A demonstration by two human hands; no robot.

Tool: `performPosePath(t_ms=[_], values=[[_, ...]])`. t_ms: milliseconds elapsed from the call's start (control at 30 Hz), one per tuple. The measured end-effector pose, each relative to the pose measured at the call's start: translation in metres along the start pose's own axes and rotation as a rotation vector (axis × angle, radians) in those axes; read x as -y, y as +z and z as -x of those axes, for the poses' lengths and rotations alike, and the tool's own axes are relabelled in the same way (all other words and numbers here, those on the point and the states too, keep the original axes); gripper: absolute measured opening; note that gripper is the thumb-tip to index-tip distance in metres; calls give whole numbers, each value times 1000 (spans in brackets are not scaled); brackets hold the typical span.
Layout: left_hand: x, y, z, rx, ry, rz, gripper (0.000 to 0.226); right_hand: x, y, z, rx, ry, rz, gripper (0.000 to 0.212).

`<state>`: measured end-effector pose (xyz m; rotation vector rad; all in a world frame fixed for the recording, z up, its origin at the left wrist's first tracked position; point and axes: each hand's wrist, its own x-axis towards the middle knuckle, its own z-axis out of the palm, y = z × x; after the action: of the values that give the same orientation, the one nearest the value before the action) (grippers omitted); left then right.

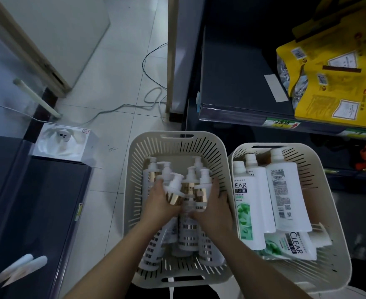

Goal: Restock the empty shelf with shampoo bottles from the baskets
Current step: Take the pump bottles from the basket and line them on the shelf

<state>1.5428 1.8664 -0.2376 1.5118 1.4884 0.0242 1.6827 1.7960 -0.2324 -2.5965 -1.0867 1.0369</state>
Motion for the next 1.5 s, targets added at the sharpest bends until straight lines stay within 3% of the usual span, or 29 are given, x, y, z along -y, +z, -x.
performPosePath(t_ms=[100, 167, 233, 433, 567, 667, 833, 967, 1100, 1200, 1300, 1500], values=[[14, -3, 11, -11, -111, 5, 100, -6, 0, 1, -22, 34, -101, 98], [19, -7, 17, -25, -174, 60, 84, -9, -1, 1, 2, 60, -210, 82], [21, -12, 20, -27, -211, 181, 69, -12, -2, 3, 57, 81, -325, 80], [13, -24, 43, -22, -126, 466, 63, -17, -8, 11, 170, 62, -537, 69], [-5, -48, 68, -28, -55, 688, 61, -5, -29, 18, 216, -23, -607, 67], [-14, -76, 93, -25, -13, 818, 75, 13, -52, 24, 280, -88, -671, 69], [-12, -121, 135, -142, -21, 923, 73, 65, -74, 46, 351, -238, -681, 72], [-2, -157, 171, -274, -26, 1011, 68, 115, -81, 78, 427, -374, -684, 47], [15, -195, 208, -419, 11, 1119, 71, 162, -73, 105, 510, -474, -664, 62], [33, -228, 235, -537, 63, 1101, 65, 200, -62, 127, 571, -560, -649, 64], [51, -266, 261, -637, 120, 1086, 75, 242, -48, 155, 588, -628, -677, 64], [85, -337, 314, -768, 226, 1050, 61, 329, -19, 213, 627, -783, -711, 72]])
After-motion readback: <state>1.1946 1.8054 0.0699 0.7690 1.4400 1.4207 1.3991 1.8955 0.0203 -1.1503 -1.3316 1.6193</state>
